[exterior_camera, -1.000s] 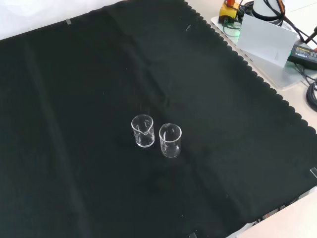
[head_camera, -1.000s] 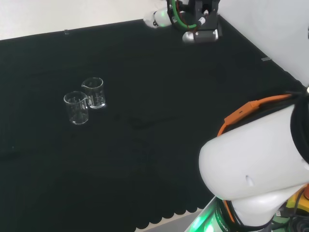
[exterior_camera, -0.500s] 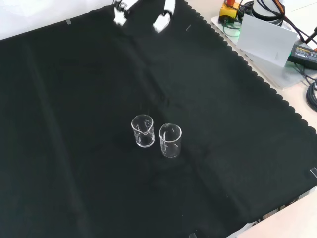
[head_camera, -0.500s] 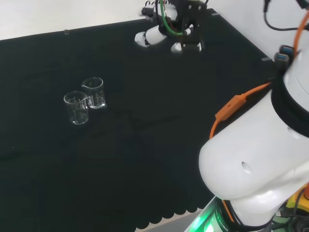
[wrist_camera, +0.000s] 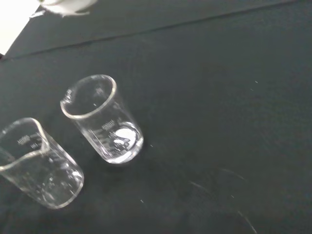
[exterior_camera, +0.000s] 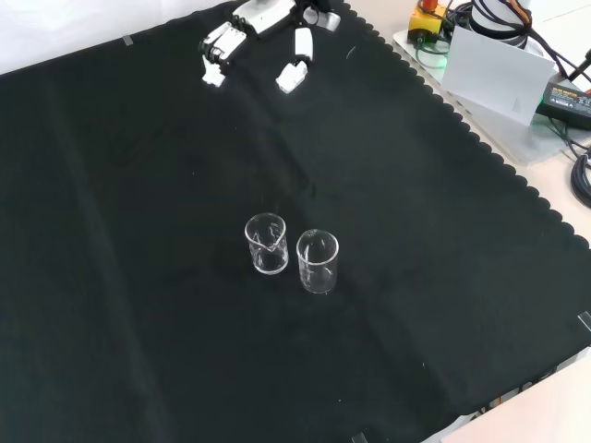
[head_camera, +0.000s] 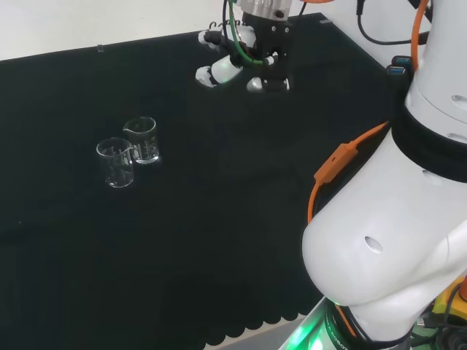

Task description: Pick up the beaker on the right.

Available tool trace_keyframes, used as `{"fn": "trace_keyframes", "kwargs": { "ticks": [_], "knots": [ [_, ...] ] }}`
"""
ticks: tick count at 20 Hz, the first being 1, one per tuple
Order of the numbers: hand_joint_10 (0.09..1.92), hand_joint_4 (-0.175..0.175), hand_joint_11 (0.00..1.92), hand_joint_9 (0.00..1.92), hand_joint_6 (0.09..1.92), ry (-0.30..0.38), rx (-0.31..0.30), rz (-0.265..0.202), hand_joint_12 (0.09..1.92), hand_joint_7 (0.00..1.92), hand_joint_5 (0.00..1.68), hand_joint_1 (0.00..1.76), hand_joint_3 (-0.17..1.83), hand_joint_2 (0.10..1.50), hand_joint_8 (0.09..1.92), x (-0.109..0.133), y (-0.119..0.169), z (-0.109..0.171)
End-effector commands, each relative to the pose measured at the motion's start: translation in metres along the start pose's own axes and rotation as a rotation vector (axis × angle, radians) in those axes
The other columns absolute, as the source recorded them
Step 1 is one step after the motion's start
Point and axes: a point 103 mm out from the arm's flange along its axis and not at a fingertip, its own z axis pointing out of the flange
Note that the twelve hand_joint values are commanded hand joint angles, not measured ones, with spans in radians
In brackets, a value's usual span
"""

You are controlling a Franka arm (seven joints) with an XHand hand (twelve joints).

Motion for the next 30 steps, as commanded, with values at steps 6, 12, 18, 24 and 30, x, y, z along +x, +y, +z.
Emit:
{"fn": "trace_keyframes", "kwargs": {
  "ticks": [6, 12, 18, 24, 30],
  "knots": [
    [0.67, -0.061, 0.00, 0.27, 0.09, 0.238, 0.009, -0.214, 1.18, 0.18, 0.25, 0.73, 0.75, 0.58, 0.63, -0.023, 0.077, 0.081],
    [0.67, -0.067, 0.00, 0.30, 0.09, 0.269, 0.014, -0.269, 1.21, 0.20, 0.27, 0.73, 0.76, 0.57, 0.65, -0.024, 0.092, 0.096],
    [0.67, -0.071, 0.00, 0.36, 0.09, 0.324, 0.041, -0.319, 1.26, 0.28, 0.29, 0.74, 0.76, 0.56, 0.68, -0.027, 0.100, 0.117],
    [0.67, -0.070, 0.00, 0.37, 0.09, 0.374, 0.069, -0.336, 1.27, 0.26, 0.30, 0.76, 0.76, 0.55, 0.67, -0.029, 0.105, 0.138],
    [0.65, -0.066, 0.00, 0.31, 0.09, 0.417, 0.090, -0.381, 1.24, 0.18, 0.29, 0.78, 0.76, 0.54, 0.64, -0.031, 0.108, 0.154]
  ]
}}
